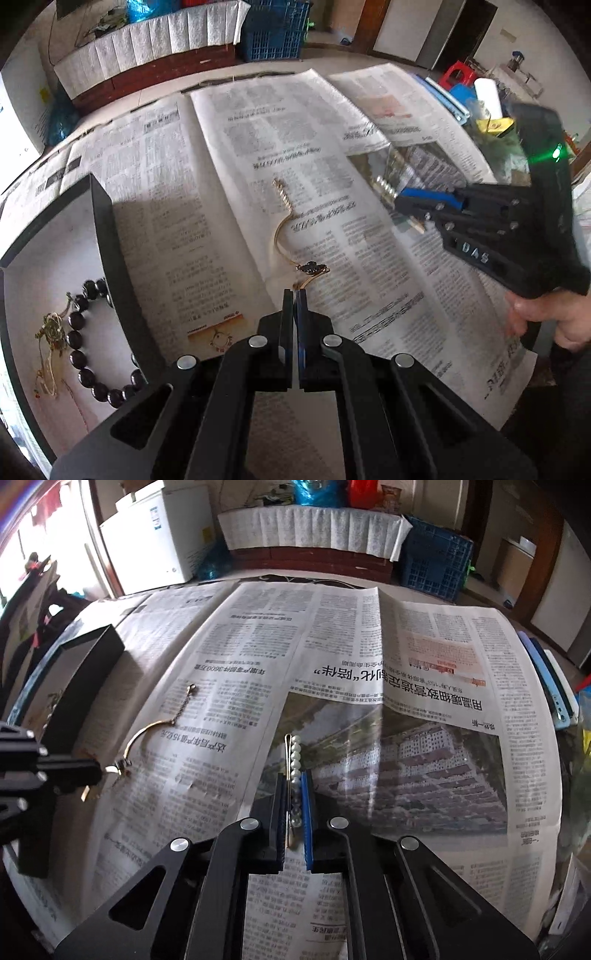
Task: Organize jewelry
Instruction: 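Grasp the pearl hairpin with the right tool while the left tool grasps the gold chain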
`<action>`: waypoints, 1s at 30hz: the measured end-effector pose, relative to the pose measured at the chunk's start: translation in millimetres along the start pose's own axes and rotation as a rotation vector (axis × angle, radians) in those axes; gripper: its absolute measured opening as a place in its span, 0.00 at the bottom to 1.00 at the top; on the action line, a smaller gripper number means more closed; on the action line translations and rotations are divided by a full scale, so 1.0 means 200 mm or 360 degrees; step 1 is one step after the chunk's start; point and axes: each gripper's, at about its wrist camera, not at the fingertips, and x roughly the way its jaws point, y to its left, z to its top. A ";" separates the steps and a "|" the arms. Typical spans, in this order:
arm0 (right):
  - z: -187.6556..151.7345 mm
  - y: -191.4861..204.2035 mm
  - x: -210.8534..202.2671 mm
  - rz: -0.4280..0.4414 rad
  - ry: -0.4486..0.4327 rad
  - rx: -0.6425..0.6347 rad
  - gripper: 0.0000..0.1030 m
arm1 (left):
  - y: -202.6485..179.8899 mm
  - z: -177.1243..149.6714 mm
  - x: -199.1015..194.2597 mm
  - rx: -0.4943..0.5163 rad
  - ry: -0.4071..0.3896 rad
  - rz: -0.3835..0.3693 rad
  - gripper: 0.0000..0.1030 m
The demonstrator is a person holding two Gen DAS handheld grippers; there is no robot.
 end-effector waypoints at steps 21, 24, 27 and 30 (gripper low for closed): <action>0.08 0.01 -0.21 0.0081 -0.0175 0.0022 0.08 | -0.06 -0.01 0.08 0.0164 0.0019 0.0115 0.37; 0.08 0.01 -0.22 0.0087 -0.0180 0.0029 0.08 | -0.08 0.01 0.11 0.0184 0.0003 0.0174 0.58; 0.07 -0.01 -0.22 0.0091 -0.0183 0.0037 0.08 | -0.10 0.02 0.15 0.0214 0.0025 0.0208 0.58; 0.07 -0.02 -0.23 0.0094 -0.0185 0.0048 0.08 | -0.11 0.02 0.16 0.0234 0.0048 0.0219 0.56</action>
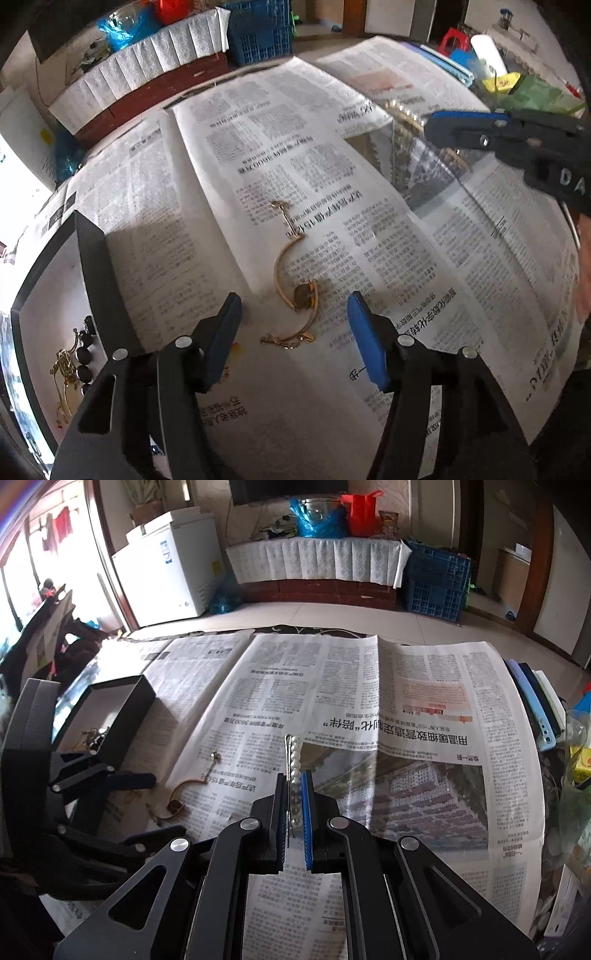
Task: Organize jewelry
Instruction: 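Grasp the pearl hairpin with the right tool while the left tool grasps the gold chain, then carry the pearl hairpin and gold chain over the white box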
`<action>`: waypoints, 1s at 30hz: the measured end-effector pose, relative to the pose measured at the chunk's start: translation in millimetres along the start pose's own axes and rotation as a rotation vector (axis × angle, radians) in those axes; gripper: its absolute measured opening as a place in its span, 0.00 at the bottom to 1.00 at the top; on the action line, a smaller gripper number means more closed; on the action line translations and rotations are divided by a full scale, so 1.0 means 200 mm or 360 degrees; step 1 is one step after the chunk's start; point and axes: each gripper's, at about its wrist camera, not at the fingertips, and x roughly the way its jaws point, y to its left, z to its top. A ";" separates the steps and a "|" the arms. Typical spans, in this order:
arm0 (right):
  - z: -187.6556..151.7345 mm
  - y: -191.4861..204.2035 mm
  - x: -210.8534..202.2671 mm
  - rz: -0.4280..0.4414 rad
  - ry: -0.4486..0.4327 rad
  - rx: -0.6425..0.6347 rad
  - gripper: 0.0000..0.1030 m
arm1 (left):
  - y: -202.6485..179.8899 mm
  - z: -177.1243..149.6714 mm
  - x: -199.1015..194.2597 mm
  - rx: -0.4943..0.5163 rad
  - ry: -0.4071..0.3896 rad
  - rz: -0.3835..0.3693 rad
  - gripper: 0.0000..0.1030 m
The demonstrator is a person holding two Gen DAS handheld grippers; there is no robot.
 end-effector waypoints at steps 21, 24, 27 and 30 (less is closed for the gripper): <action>0.04 0.04 -0.07 0.0030 -0.0075 -0.0006 0.08 | 0.16 0.05 -0.35 -0.0161 -0.0236 -0.0182 0.02; 0.06 0.06 -0.09 0.0050 -0.0096 -0.0009 0.08 | 0.19 0.06 -0.45 -0.0186 -0.0309 -0.0183 0.02; 0.07 0.09 -0.12 0.0063 -0.0122 -0.0029 0.08 | 0.24 0.05 -0.56 -0.0225 -0.0391 -0.0183 0.02; 0.10 0.14 -0.15 0.0085 -0.0151 -0.0056 0.08 | 0.30 0.04 -0.68 -0.0267 -0.0472 -0.0185 0.02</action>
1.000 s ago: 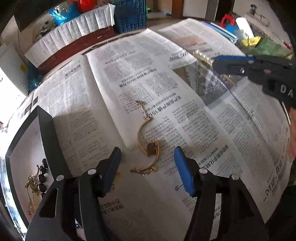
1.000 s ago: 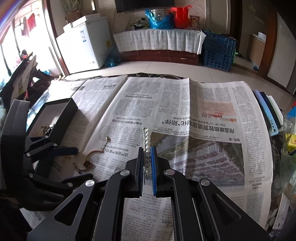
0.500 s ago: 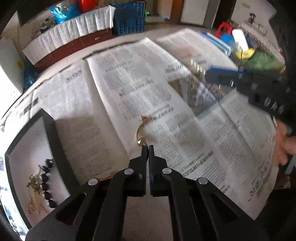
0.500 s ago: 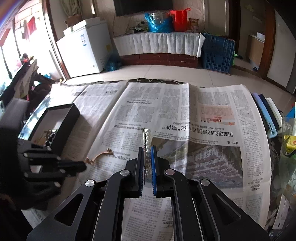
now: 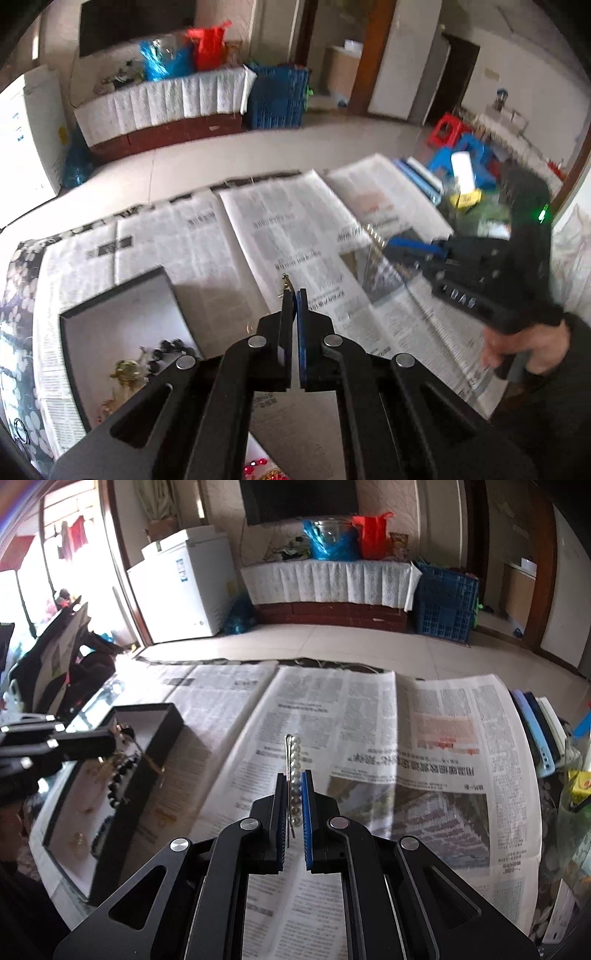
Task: Organize jewelry
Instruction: 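Carry the pearl hairpin and gold chain over the white box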
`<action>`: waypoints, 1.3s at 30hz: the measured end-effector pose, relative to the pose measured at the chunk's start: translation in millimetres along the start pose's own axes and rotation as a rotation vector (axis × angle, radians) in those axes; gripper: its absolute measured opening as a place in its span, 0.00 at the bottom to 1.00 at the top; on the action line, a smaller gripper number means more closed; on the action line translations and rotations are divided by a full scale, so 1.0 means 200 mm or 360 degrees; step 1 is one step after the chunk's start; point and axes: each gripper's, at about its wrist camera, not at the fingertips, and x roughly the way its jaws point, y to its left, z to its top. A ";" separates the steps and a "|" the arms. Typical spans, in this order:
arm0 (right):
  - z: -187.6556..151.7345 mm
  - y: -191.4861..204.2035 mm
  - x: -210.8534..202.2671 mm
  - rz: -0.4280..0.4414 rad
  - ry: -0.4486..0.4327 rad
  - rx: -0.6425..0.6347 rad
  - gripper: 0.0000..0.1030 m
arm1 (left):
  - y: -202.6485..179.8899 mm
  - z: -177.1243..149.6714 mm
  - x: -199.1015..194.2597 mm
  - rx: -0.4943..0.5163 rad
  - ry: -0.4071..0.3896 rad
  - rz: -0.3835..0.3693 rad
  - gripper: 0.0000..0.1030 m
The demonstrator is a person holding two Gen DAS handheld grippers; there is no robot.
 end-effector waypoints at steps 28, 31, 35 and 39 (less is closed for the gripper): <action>0.15 0.79 0.04 0.0297 -0.0080 -0.0335 0.08 | 0.48 -0.16 -0.37 -0.0149 -0.0107 0.0273 0.02; 0.15 0.85 0.06 0.0318 -0.0067 -0.0354 0.08 | 0.52 -0.18 -0.36 -0.0159 -0.0093 0.0296 0.02; 0.13 0.92 0.12 0.0338 -0.0028 -0.0377 0.08 | 0.58 -0.20 -0.33 -0.0183 -0.0065 0.0311 0.02; 0.12 0.98 0.20 0.0373 0.0033 -0.0378 0.08 | 0.63 -0.24 -0.27 -0.0214 -0.0008 0.0326 0.02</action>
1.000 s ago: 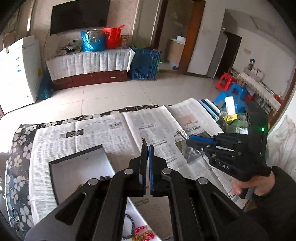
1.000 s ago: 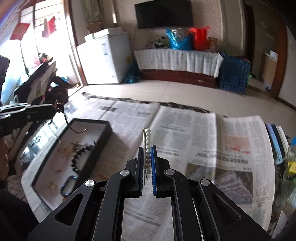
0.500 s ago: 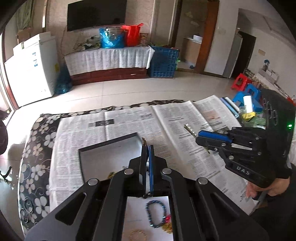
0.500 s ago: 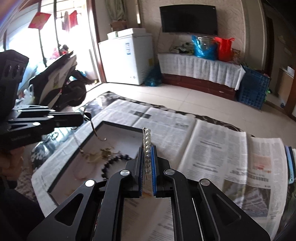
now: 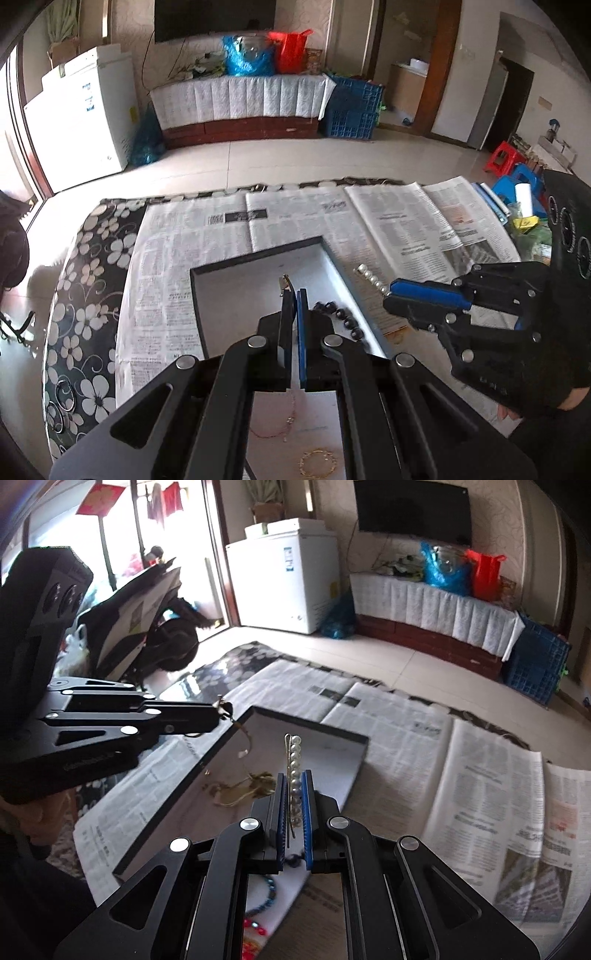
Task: Organize jewelry
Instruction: 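Carry the pearl hairpin and gold chain over the white box, then open both tools to release the hairpin and chain into the box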
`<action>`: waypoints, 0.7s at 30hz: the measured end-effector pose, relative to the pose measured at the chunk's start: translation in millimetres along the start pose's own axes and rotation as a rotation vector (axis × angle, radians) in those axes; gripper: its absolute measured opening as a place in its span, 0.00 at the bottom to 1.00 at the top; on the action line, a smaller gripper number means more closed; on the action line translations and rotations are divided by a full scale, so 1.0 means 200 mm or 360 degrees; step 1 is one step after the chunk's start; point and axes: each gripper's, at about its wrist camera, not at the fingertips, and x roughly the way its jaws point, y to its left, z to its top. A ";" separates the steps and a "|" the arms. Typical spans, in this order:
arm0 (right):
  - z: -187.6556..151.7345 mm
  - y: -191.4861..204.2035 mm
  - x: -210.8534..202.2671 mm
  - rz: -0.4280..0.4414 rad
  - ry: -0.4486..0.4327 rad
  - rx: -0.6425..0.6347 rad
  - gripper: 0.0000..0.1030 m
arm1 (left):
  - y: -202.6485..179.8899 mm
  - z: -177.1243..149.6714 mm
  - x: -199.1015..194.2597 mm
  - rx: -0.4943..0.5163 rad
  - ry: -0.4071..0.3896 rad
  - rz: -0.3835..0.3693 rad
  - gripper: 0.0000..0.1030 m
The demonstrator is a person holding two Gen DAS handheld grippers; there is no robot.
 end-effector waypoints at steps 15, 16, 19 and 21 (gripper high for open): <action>-0.02 0.00 0.36 -0.0076 0.0121 0.0093 0.09 | 0.22 -0.04 0.29 -0.0231 0.0096 0.0036 0.02; -0.02 0.00 0.37 -0.0098 0.0123 0.0109 0.21 | 0.23 -0.04 0.30 -0.0239 0.0089 0.0036 0.02; -0.02 -0.01 0.36 -0.0117 0.0109 0.0129 0.36 | 0.24 -0.04 0.31 -0.0247 0.0095 0.0070 0.08; -0.02 -0.01 0.33 -0.0111 0.0090 0.0117 0.36 | 0.24 -0.04 0.30 -0.0248 0.0102 0.0054 0.19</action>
